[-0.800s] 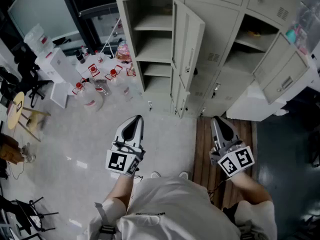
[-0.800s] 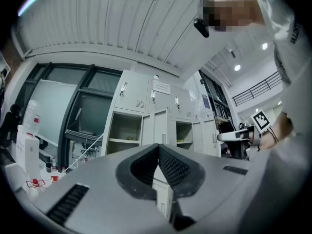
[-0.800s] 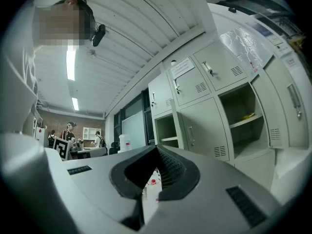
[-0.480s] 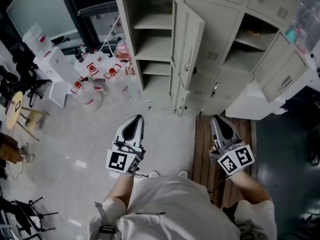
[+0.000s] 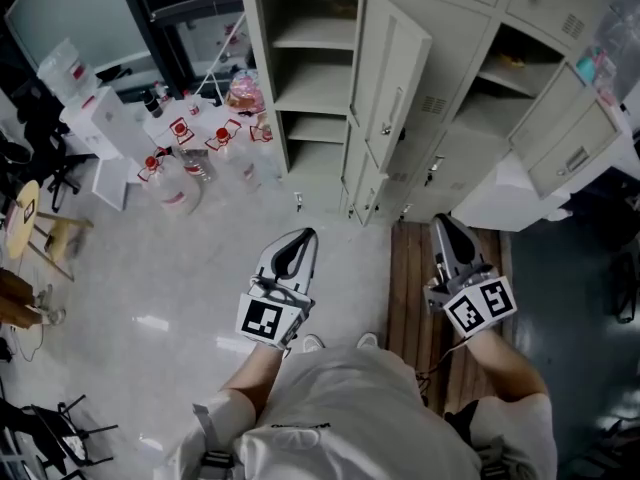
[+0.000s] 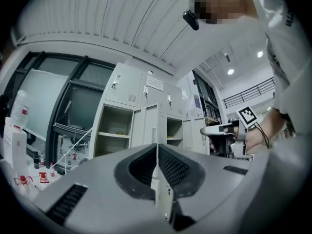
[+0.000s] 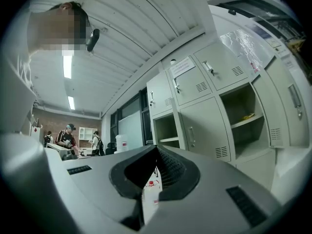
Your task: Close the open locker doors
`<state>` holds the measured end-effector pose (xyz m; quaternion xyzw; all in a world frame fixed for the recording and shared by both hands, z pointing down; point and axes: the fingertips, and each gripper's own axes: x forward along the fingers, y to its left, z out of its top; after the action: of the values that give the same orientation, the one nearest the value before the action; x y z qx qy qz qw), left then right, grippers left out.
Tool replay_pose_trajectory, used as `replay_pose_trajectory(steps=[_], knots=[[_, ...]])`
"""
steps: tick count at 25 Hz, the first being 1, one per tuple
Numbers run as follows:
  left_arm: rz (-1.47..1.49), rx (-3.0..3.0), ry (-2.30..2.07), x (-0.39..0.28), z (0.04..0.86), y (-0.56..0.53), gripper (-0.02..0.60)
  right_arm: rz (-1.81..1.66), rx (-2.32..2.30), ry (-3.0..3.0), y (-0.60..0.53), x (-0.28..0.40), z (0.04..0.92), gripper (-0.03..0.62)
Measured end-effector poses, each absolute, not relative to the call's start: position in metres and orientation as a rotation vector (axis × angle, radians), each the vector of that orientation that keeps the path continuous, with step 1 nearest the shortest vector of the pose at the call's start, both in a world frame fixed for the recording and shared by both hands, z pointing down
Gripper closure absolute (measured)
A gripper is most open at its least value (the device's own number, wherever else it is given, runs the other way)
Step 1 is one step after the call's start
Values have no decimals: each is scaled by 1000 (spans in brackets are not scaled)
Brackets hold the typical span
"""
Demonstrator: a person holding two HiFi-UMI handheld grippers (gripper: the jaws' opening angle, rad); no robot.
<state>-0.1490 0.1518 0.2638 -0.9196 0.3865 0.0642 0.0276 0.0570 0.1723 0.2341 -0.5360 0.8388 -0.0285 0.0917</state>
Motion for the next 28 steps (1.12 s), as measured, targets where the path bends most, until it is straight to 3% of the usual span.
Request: replay_pose_trajectory(steps=[15,28], knots=[[160,-2982,1017,-100,301,111,575,-55,-1612,2520,124,57,238,585],[51,-2984,1129,0,329,13,493,-144,-1449,2620,22,120,256,570]])
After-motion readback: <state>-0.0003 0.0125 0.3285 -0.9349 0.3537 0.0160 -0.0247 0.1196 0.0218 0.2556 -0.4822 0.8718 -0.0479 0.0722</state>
